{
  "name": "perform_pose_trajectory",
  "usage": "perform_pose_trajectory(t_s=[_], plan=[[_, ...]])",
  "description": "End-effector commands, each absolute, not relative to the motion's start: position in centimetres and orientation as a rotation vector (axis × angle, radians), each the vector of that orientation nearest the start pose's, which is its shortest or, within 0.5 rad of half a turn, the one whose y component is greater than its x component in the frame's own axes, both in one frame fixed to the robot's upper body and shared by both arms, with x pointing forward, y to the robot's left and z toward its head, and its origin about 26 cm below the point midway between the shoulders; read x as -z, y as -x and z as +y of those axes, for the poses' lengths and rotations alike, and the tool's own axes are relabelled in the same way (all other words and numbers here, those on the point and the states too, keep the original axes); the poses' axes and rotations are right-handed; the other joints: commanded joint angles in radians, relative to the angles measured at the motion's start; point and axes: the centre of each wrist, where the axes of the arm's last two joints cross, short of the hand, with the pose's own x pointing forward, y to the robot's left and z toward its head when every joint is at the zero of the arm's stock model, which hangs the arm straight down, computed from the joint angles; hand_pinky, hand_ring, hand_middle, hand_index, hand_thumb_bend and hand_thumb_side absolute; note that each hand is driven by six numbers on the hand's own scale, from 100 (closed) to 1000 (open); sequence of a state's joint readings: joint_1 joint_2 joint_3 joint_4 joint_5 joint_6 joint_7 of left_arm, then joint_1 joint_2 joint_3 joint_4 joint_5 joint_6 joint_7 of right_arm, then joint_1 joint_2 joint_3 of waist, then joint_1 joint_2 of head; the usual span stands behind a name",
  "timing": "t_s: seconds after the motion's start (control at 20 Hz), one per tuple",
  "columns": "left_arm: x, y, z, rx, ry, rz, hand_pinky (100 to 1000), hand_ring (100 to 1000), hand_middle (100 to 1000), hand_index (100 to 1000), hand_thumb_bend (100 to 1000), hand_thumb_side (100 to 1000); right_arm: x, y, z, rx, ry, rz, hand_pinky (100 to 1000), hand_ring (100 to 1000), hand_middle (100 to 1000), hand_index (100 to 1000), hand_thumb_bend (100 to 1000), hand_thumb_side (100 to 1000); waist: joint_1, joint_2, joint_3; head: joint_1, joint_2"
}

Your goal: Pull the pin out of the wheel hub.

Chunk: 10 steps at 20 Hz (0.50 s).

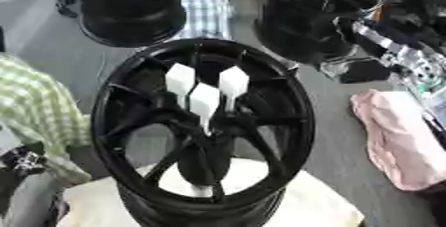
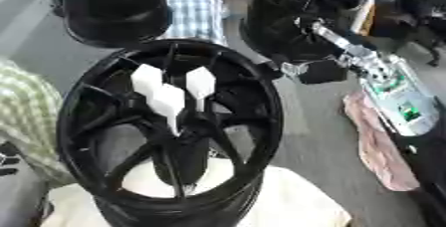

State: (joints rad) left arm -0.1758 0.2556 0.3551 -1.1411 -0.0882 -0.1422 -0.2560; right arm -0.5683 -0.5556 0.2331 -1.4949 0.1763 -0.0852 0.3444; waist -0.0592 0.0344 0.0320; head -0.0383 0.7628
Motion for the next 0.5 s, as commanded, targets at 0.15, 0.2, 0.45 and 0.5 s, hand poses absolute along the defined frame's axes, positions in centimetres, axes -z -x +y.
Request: perform_pose_trajectory(t_s=[0.15,0.2,0.45,0.5], plan=[[3.0,-29.6,40.8,0.149,-0.270,-1.471,676,705,644,749,345,575,-20.3,-39.2,-27.6,-1.267,0.312,-1.808,826,840,774,905,245,281,0.002,-0.013,0.000,-0.003,0.003],[3.0,-29.6,40.8,0.150,-0.270,-1.470,676,705,644,749,345,574,-20.9,-39.3,-27.3,-1.300,0.313,-1.800,826,840,775,906,249,284,0.001,-0.014,0.000,-0.004,0.004],[3.1,-29.5,40.9,0.155,-0.271,-1.466,676,705,645,749,347,574,-24.2,-39.7,-25.3,-1.485,0.308,-1.767,838,858,800,930,342,358,-0.001,-0.017,0.003,-0.010,0.006],[3.1,-29.5,40.9,0.156,-0.271,-1.465,676,705,645,749,347,574,-24.9,-39.8,-24.7,-1.537,0.300,-1.750,840,861,808,933,334,331,-0.002,-0.018,0.003,-0.010,0.006]])
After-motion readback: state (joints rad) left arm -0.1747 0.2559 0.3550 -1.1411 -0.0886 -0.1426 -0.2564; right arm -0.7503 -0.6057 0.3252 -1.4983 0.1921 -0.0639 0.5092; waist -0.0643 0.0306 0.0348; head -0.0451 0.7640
